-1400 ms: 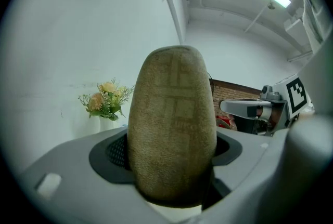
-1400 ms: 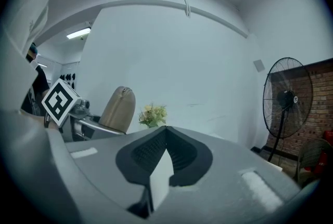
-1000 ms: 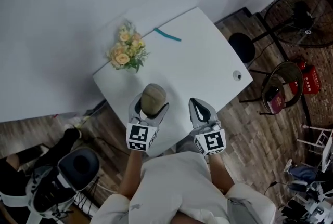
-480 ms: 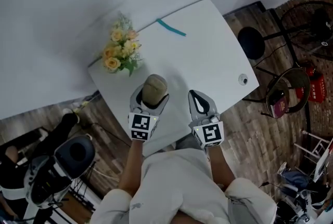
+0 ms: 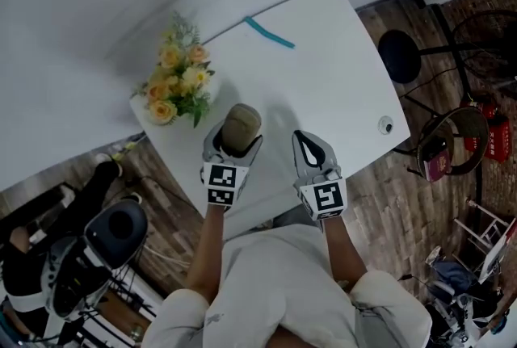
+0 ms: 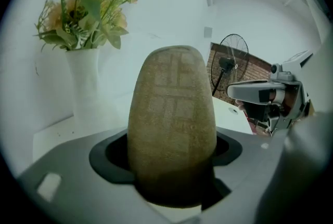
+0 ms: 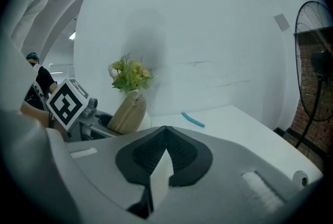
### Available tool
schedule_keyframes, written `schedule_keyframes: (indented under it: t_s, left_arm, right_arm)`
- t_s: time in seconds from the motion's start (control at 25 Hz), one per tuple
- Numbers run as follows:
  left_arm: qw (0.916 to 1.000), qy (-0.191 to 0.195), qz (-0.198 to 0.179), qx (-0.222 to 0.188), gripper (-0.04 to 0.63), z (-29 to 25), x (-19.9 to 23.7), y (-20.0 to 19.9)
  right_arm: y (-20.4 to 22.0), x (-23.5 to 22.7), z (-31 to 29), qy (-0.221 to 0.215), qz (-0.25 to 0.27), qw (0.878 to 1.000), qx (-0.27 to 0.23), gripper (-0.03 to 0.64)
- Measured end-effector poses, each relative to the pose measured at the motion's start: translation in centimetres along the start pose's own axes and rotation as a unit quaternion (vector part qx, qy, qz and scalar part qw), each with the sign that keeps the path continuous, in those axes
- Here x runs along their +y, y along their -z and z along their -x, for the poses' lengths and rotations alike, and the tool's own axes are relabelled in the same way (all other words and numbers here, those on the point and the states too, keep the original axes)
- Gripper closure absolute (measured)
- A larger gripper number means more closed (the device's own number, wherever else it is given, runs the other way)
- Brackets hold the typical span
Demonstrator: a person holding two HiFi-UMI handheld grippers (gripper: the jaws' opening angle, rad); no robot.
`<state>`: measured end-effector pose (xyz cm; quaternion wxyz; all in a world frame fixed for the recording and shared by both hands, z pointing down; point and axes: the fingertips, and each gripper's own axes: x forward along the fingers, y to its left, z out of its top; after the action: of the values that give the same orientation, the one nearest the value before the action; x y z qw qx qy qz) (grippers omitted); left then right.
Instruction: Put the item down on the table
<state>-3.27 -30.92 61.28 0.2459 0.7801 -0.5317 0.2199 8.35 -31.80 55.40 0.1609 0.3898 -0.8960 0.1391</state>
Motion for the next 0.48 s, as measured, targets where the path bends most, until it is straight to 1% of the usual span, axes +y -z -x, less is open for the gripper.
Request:
schedule_keyframes:
  t_s: [0.24, 0.48]
  left_arm:
    - [0.9993, -0.007, 0.017, 0.033, 0.192, -2.3, 0.8, 1.8]
    - [0.9978, -0.006, 0.021, 0.062, 0.192, -4.1, 1.0, 3.3]
  right_arm:
    - [1.5, -0.5, -2.1, -0.011, -0.003, 1.000, 0.020, 0.614]
    - [3.0, -0.6, -3.8, -0.021, -0.008, 0.999, 0.039, 0.614]
